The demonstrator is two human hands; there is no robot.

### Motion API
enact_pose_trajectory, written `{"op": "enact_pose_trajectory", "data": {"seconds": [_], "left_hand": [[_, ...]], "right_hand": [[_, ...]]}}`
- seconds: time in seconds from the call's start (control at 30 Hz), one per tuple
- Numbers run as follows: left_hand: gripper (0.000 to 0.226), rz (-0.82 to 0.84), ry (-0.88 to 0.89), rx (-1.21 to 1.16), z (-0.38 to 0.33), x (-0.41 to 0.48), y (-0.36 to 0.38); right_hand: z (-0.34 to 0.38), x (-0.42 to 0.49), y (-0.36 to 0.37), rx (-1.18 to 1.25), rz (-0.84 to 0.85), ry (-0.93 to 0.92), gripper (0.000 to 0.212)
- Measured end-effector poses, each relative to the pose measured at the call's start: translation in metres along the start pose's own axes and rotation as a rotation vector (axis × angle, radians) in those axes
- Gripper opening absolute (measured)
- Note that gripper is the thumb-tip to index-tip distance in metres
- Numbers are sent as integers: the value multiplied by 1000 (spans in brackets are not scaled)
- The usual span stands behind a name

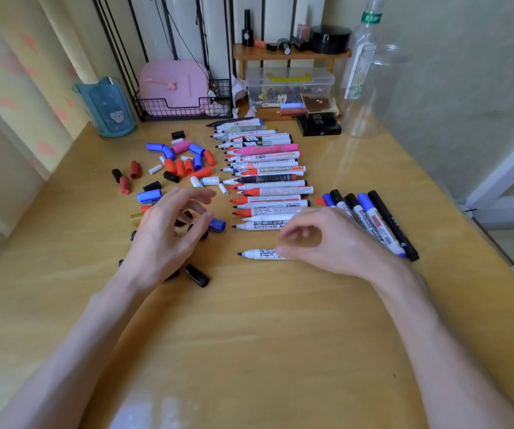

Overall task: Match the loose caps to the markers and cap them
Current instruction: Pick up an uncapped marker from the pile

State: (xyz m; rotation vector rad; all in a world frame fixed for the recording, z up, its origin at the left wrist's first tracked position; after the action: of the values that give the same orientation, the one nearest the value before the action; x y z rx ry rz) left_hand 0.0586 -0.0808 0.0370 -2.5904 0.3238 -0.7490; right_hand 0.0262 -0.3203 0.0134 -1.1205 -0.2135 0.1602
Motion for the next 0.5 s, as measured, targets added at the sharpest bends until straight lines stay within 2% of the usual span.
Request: {"op": "enact_pose_trajectory", "data": {"seconds": [0.1,0.4,0.5], "left_hand": [[24,-3,-29,-4,7,0,-15],[24,-101,-96,18,39,-14,-82],[23,-61,-91,33,43,-17,-80]], "right_hand": [[7,-1,13,-84,80,-31,19],[35,5,20,24,-75,-60,13],[48,5,20,88,-140,-105,16]]}}
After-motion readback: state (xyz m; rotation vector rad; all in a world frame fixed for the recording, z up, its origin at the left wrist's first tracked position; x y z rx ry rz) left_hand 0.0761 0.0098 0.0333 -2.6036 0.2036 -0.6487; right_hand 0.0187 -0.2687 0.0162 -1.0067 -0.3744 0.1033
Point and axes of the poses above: each hand's wrist, its own x-axis towards the middle knuckle, its own y-axis out of the palm, z = x × y, the point moved 9 cm from there along x, towards the middle knuckle, and after that the axes turned 13 degrees about -x, right-handed, at the moved point
